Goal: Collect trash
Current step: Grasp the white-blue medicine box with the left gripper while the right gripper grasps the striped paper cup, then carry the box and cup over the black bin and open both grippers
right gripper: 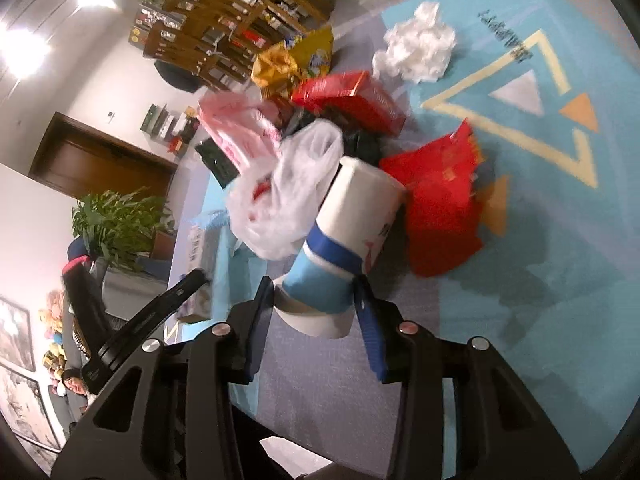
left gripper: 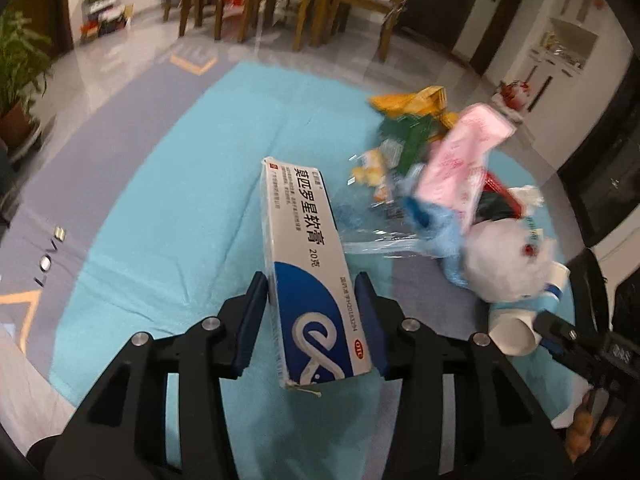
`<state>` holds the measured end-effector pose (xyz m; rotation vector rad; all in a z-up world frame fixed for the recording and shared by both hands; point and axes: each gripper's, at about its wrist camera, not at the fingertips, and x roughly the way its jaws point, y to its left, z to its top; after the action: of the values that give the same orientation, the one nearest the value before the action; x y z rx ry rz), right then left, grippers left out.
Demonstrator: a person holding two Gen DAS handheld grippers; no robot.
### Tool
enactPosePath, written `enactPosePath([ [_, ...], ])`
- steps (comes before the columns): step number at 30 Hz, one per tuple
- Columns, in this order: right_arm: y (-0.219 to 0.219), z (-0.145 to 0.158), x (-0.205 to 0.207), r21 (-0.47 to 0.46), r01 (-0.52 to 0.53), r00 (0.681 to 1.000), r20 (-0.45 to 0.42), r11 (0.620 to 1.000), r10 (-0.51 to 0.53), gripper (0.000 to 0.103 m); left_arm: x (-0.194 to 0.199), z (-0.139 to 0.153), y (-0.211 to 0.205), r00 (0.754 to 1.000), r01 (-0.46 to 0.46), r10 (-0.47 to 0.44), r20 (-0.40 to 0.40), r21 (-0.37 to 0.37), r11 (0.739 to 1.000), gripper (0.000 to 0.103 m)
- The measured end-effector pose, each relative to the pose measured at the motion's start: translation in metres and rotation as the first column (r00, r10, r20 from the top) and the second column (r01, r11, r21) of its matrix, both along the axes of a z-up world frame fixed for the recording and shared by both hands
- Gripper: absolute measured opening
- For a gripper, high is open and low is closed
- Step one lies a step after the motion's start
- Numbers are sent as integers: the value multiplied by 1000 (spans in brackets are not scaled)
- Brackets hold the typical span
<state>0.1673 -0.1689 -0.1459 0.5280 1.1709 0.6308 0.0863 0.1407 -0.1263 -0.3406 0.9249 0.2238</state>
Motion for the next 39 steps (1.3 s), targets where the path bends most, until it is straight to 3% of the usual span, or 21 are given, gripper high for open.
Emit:
enactPosePath([
  [5, -17, 10, -2, 1, 54, 998, 32, 999, -54, 41, -17, 30, -16, 997, 36, -35, 72, -3, 999, 46],
  [12, -39, 26, -5, 19, 117, 987, 107, 993, -118, 40, -9, 61, -45, 982, 131, -127, 142, -16, 991, 46],
  [23, -77, 41, 2, 280, 133, 973, 144, 951, -179, 40, 12, 79, -97, 937, 294, -281, 210, -33, 955, 46],
  [31, -129, 57, 6, 320, 239, 930, 195, 917, -310, 40, 36, 84, -151, 875, 441, -422, 237, -30, 897, 46],
  [35, -169, 61, 4, 300, 351, 886, 201, 887, -418, 40, 49, 86, -187, 834, 513, -493, 246, -21, 858, 46],
  [39, -210, 67, 0, 223, 482, 815, 239, 847, -527, 41, 64, 89, -237, 769, 607, -584, 260, -9, 795, 46],
])
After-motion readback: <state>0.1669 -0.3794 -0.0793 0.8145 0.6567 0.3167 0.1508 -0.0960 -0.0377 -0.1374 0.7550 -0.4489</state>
